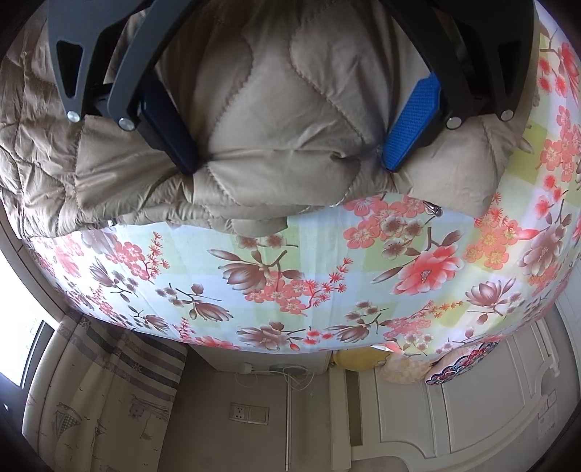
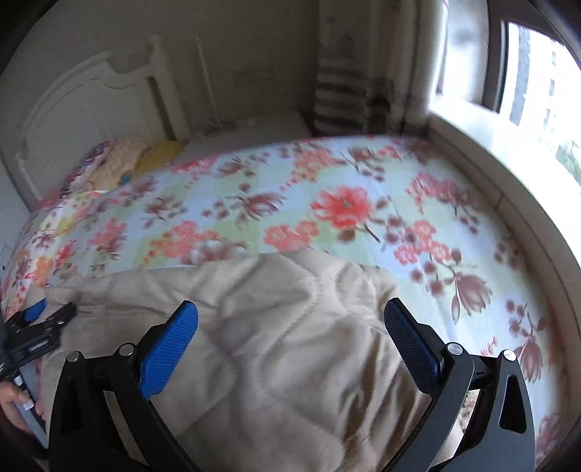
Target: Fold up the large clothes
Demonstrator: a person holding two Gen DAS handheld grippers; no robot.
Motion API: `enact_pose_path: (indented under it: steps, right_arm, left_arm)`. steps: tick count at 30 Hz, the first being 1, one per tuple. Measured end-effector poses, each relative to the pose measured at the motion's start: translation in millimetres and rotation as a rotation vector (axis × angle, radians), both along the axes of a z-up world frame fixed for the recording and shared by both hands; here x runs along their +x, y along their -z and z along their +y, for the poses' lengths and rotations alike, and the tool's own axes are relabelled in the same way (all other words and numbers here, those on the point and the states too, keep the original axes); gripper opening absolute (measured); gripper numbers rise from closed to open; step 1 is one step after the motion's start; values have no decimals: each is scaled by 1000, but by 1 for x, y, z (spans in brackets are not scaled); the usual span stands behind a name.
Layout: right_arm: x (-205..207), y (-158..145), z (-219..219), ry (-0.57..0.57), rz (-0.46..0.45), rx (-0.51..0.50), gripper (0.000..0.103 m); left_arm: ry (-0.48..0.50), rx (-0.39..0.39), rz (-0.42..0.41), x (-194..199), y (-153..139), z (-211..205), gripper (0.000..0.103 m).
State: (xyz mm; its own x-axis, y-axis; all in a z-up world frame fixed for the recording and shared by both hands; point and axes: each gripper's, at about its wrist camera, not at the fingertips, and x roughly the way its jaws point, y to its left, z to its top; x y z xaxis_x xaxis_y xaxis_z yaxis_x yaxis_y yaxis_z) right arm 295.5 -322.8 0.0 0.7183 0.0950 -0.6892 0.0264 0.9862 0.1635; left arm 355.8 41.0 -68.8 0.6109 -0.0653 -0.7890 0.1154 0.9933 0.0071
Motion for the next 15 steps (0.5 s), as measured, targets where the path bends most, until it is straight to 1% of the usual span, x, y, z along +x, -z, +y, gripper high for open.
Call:
enact_pose_path:
  steps: [1,2,3,4,5,6,7,8,12,13,15]
  right_arm:
    - [-9,-9,18,-48,-31,-8,98]
    - [-14,-12,37,-103,-40,-24,98]
    - [-17,-9,60,-178,-25,-54,98]
    - [-18,-1,81,-241,-2,-92,98]
    - [-18,13,99,-279,27,-139,98]
    - [-15,29,112,-288,61,-183,99]
    - [-14,47,120,-287,66,-218,99]
    - [-15,53,120,-281,37,-213,99]
    - [-10,53,101,-279,62,-106,99]
    - [-9,53,99,-280,65,-95,99]
    - [-10,53,102,-277,61,-108,99]
  left_arm:
    - [0,1,-1,1,0,1,101]
    - [0,2,-2,1,0,1,101]
    - [-1,2,-4,0,0,1,101]
    - [0,1,-4,0,0,1,101]
    - [-1,-2,-7,0,0,1,101]
    - [-4,-3,-6,0,0,2,101]
    - [-4,-5,-3,1,1,1,101]
    - [-3,-5,-5,1,1,1,101]
    - [-4,-8,-6,0,0,2,101]
    - [-4,-9,-7,0,0,3,101]
    - [-4,-10,-7,0,0,3,101]
